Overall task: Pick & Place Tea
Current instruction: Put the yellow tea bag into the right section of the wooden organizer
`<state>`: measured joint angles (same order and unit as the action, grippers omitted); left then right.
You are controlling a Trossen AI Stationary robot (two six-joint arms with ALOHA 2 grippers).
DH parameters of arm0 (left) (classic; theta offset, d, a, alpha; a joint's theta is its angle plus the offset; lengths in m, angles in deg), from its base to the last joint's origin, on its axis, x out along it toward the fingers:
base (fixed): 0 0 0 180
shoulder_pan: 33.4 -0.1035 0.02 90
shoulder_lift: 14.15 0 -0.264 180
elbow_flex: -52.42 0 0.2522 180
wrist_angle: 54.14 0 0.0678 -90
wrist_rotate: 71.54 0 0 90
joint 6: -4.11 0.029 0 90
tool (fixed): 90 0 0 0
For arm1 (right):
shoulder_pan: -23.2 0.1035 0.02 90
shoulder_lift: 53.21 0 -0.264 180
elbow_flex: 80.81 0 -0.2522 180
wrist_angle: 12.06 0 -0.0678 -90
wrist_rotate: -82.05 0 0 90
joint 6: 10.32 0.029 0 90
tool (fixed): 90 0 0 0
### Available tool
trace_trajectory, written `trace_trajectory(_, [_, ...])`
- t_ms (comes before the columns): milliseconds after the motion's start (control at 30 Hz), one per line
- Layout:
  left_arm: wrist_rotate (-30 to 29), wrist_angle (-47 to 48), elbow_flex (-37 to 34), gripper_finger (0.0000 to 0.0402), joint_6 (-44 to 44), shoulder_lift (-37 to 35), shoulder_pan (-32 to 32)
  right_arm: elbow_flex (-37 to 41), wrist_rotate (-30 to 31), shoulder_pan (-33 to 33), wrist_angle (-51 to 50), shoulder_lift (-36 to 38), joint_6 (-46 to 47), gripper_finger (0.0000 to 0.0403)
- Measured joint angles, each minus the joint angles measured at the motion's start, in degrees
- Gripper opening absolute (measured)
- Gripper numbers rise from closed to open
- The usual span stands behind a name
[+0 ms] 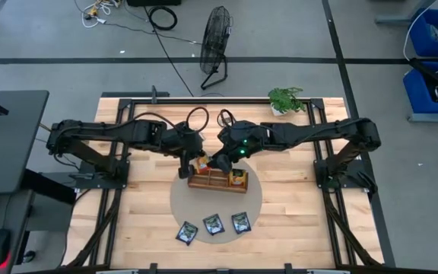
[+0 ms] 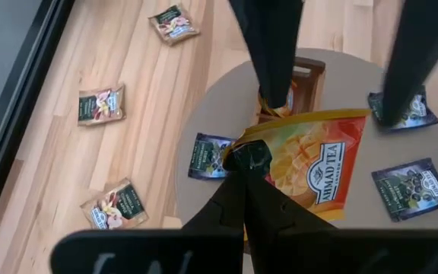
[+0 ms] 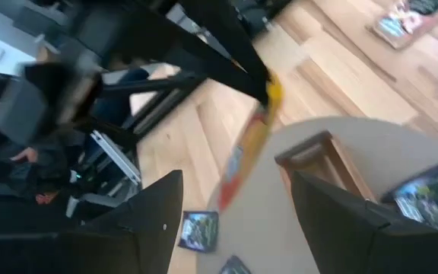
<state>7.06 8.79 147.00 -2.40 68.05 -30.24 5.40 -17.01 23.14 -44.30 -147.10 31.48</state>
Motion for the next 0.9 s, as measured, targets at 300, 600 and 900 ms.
trace_trajectory(300, [0.0,-1.3,0.0,0.0,0.2,0.0,0.1,0.0,-0.6,-1.4,0.8,-0.2,0.1,0.0201])
trace_trajectory(600, [0.6,-2.5,0.0,0.0,-0.1,0.0,0.1,0.0,-4.1,-2.7,0.8,-0.2,-0.2,0.0094])
trace_trajectory(900, [0.7,-5.0,-0.1,0.0013,-1.4,0.0,0.1,0.0,-5.2,-2.8,0.8,-0.1,-1.7,0.0005])
